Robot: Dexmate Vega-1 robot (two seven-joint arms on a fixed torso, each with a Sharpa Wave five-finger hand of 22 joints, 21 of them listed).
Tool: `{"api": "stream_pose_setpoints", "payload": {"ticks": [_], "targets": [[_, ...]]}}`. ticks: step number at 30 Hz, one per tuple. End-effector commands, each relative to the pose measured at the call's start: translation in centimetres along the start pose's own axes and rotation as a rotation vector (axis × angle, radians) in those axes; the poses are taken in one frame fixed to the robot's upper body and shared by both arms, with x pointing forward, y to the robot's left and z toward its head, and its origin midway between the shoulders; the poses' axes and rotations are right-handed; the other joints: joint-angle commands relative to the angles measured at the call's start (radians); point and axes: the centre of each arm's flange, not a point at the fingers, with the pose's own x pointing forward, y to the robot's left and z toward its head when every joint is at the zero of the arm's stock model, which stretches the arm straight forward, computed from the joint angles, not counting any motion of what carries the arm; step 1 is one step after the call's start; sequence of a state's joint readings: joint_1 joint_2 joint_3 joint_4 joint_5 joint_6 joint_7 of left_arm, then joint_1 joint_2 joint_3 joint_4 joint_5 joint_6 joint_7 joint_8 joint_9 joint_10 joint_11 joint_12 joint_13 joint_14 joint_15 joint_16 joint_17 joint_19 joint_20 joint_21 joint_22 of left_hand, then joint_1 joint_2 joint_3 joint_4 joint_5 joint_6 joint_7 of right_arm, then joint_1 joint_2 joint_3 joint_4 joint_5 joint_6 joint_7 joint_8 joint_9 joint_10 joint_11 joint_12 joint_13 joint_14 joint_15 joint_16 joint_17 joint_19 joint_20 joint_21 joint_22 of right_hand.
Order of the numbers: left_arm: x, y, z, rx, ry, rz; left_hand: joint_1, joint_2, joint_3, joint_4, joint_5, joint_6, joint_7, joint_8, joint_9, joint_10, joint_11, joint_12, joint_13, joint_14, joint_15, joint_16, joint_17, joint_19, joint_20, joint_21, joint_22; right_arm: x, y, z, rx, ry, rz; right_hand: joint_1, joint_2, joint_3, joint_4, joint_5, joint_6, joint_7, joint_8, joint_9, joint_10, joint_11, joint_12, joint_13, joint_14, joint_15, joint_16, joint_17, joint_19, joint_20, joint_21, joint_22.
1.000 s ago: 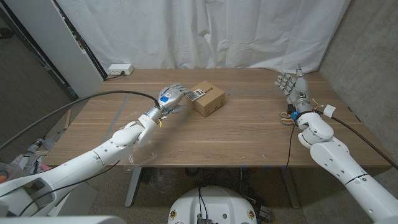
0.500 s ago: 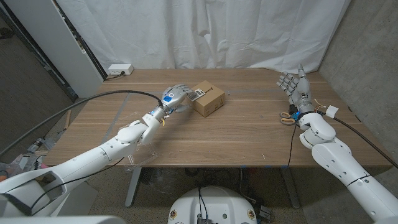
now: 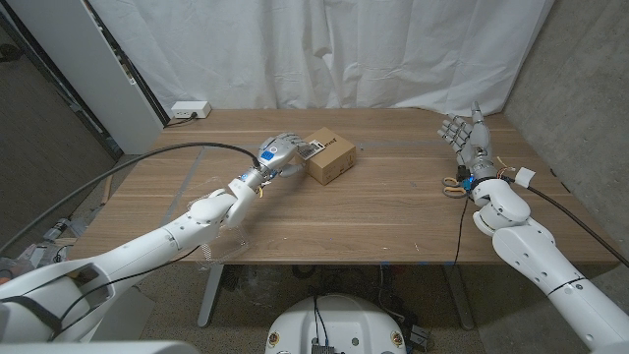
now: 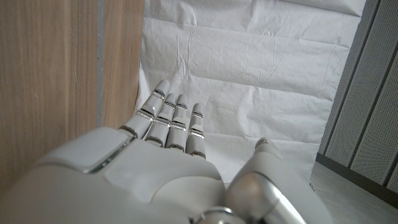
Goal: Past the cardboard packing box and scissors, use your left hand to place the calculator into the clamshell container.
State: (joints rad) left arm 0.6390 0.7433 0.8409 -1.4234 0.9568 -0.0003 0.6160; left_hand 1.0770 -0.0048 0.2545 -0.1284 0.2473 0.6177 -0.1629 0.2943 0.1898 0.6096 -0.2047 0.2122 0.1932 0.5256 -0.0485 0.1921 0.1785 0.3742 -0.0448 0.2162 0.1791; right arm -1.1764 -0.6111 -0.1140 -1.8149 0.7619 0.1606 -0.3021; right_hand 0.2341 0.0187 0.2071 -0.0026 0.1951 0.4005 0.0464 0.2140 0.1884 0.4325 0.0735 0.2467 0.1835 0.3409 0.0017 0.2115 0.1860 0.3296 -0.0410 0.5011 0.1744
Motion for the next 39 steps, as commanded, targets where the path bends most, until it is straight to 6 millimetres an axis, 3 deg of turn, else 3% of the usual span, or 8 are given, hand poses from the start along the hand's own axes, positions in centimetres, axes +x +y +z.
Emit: {"api": "stream_pose_setpoints", "payload": {"ticks": [1,9,21,29,33,36,39], "targets": [[0.4,-0.3,0.0,-0.013,-0.006,0.027,0.017,0.005,0.009,0.001,-0.005,0.026,-0.003,0.01,0.003,0.021,0.001,0.004,0.004,0.019,-0.169,0.006,0.002,0.013,-0.114,0.005,0.003,-0.1,0.0,-0.1,0.002,-0.002,-0.009,-0.009,0.003,-0.004,0.0,0.001,0.007,-0.003,-0.003,0.005,0.008,0.002,-0.001,0.004,0.007,0.001,-0.002,0.003,0.006,-0.018,-0.004,0.003],[0.4,-0.4,0.2,-0.018,-0.012,0.065,0.039,0.029,0.021,0.002,-0.024,0.105,-0.011,0.026,-0.001,0.084,0.0,0.009,0.003,0.082,-0.171,0.012,0.003,0.062,-0.12,0.019,0.004,-0.4,0.0,-0.1,0.005,-0.001,-0.012,-0.01,0.003,-0.005,0.0,0.001,0.008,-0.004,-0.004,0.005,0.01,0.002,-0.002,0.004,0.009,0.0,-0.002,0.003,0.008,-0.018,-0.007,0.003],[-0.2,0.3,0.5,-0.03,-0.005,0.167,0.063,0.06,0.041,0.005,-0.048,0.281,-0.015,0.063,-0.005,0.251,0.0,0.018,0.007,0.267,-0.175,0.036,0.015,0.163,-0.116,0.061,0.017,-0.4,0.1,0.2,0.004,-0.014,-0.003,-0.011,0.003,-0.006,-0.001,0.001,0.008,-0.004,-0.005,0.006,0.01,0.002,-0.003,0.004,0.009,0.0,-0.004,0.004,0.009,-0.016,-0.012,0.004],[-0.3,0.8,0.4,-0.042,0.006,0.197,0.065,0.065,0.045,0.008,-0.051,0.337,-0.013,0.081,-0.004,0.302,0.0,0.019,0.008,0.307,-0.176,0.035,0.015,0.185,-0.12,0.073,0.019,-0.3,0.4,0.3,0.004,-0.017,0.012,-0.011,0.003,-0.007,-0.001,0.001,0.008,-0.004,-0.006,0.006,0.009,0.002,-0.005,0.004,0.009,0.0,-0.004,0.004,0.009,-0.016,-0.014,0.004],[-0.4,0.9,0.4,-0.043,0.011,0.215,0.066,0.07,0.048,0.01,-0.052,0.369,-0.003,0.092,-0.004,0.334,0.0,0.019,0.008,0.342,-0.176,0.038,0.016,0.199,-0.12,0.081,0.019,-0.3,0.5,0.3,0.004,-0.018,0.015,-0.012,0.003,-0.007,-0.001,0.001,0.007,-0.004,-0.007,0.006,0.009,0.002,-0.005,0.005,0.01,0.001,-0.004,0.004,0.01,-0.015,-0.016,0.004],[-0.4,1.1,0.5,-0.048,0.014,0.232,0.069,0.072,0.053,0.01,-0.056,0.458,0.016,0.117,-0.01,0.406,0.003,0.02,0.007,0.394,-0.177,0.032,0.013,0.224,-0.122,0.096,0.019,-0.5,0.4,0.5,0.003,-0.023,0.014,-0.012,0.004,-0.007,-0.001,0.002,0.007,-0.005,-0.007,0.006,0.01,0.0,-0.005,0.005,0.01,0.001,-0.005,0.004,0.01,-0.015,-0.017,0.004],[-0.3,1.2,0.5,-0.049,0.017,0.239,0.075,0.075,0.062,0.009,-0.058,0.497,0.023,0.121,-0.014,0.443,0.004,0.018,0.006,0.426,-0.177,0.03,0.012,0.235,-0.125,0.102,0.018,-0.7,0.2,0.9,0.001,-0.027,0.013,-0.012,0.004,-0.007,-0.001,0.002,0.007,-0.004,-0.007,0.006,0.01,0.0,-0.006,0.005,0.01,0.002,-0.005,0.004,0.01,-0.015,-0.018,0.004]]}}
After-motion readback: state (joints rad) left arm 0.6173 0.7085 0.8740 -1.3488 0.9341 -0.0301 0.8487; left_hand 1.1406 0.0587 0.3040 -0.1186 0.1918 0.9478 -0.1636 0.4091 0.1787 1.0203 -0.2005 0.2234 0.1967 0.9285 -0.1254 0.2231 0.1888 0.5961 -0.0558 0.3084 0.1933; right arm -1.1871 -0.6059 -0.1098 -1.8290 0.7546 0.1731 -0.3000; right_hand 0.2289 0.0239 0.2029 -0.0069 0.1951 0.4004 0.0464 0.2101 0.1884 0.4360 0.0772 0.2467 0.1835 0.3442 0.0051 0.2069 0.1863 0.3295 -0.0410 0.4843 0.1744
